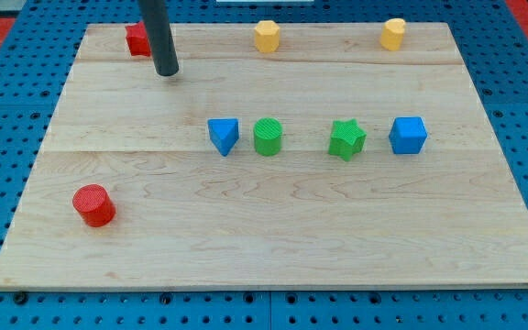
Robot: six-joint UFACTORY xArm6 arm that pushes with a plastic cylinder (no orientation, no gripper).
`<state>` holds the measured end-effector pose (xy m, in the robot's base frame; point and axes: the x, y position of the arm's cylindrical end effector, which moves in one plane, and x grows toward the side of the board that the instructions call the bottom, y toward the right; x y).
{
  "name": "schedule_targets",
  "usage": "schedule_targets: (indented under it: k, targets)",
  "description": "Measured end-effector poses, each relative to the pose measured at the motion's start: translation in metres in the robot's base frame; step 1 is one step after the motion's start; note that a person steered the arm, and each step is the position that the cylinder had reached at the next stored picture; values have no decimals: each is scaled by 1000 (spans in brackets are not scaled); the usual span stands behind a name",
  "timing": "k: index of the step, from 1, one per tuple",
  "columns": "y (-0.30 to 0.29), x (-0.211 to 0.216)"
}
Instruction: Place the red circle diagonal to the yellow hexagon
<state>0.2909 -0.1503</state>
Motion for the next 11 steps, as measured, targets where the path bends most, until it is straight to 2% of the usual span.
schedule_targets:
  k: [1,2,3,4,5,6,7,8,10,11]
  targets:
    - [-15,57]
    - [-11,165]
    - [32,256]
    - [-35,322]
    - [-68,277]
    - [-48,248]
    - [-52,199]
    - [-45,176]
    - [1,206]
    - [21,164]
